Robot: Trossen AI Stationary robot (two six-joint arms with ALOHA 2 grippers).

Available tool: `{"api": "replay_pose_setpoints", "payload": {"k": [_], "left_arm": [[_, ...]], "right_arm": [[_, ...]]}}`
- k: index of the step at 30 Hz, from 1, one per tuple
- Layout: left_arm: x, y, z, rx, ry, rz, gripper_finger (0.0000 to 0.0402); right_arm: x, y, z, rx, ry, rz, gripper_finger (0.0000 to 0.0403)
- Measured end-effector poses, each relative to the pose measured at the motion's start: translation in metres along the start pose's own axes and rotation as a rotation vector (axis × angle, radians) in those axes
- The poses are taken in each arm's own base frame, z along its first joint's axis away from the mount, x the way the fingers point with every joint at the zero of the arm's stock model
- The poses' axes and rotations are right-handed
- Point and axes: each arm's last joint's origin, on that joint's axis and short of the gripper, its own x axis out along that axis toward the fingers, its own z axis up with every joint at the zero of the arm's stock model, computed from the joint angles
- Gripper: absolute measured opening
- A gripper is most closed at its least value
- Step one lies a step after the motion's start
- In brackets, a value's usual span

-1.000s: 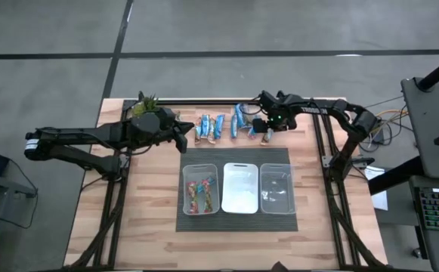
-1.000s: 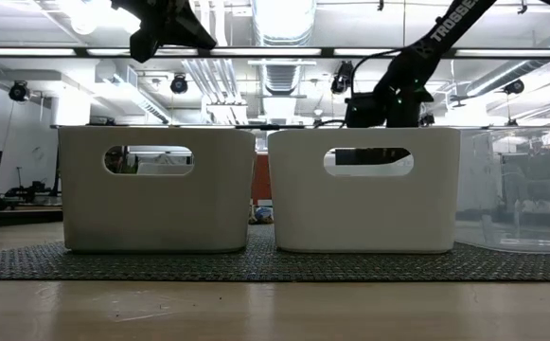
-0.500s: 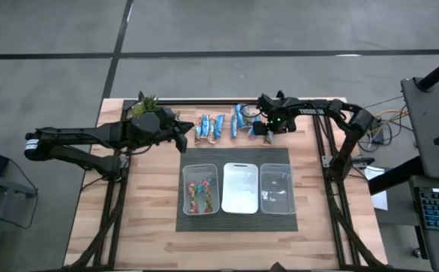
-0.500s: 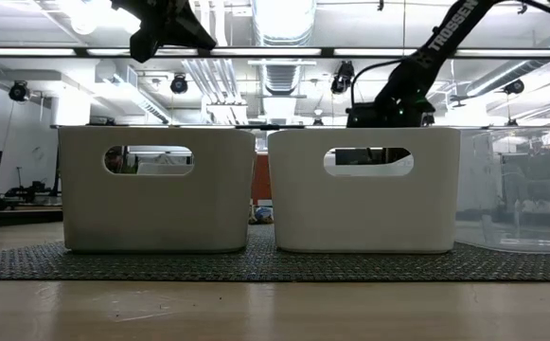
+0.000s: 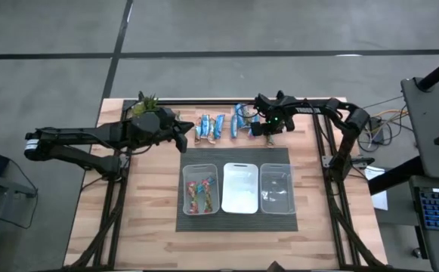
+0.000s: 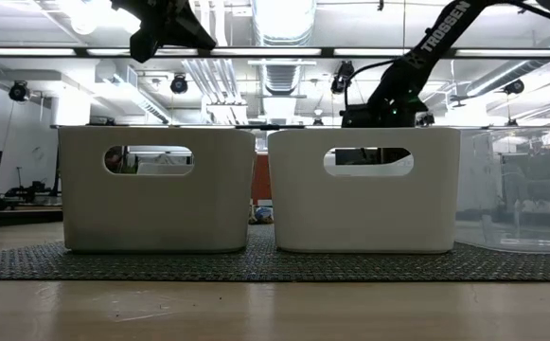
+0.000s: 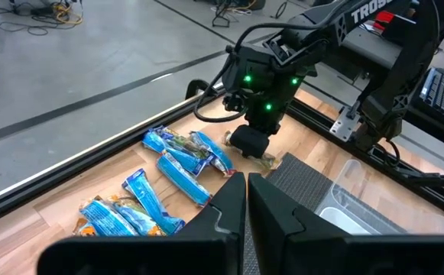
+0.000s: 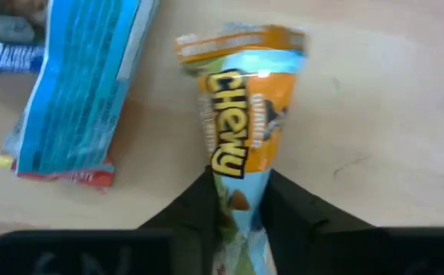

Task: Pick and place Granola Bars by type
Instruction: Put the orange granola bar into the transparent bin

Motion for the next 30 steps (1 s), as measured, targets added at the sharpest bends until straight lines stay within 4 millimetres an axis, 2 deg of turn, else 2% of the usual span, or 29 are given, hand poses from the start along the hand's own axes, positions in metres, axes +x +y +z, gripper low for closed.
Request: {"api": "replay_pose_setpoints", "payload": {"k": [6,13,17,21,30], "left_arm": [[0.000,0.001,0.000,-0.001,-0.001,0.003,0.0000],[0.000,0.001,0.000,-0.001,-0.001,0.004,0.0000],[0.000,0.001,0.000,-0.001,-0.001,0.003,0.0000],[0.000,0.001,0.000,-0.001,-0.002,0.003,0.0000],[0.000,0.001,0.000,-0.001,-0.002,0.003,0.0000]], "right_arm": [[-0.003,-0.001,0.000,-0.009,-0.006,-0.007,0.0021],[-0.025,-0.002,-0.002,-0.037,-0.033,0.014,0.0029],[-0.052,-0.001,-0.003,-0.068,-0.078,0.054,0.0031],[-0.086,-0.001,-0.011,-0.122,-0.141,0.110,0.0031],[-0.155,-0.006,-0.067,-0.298,-0.204,0.211,0.0033]]}}
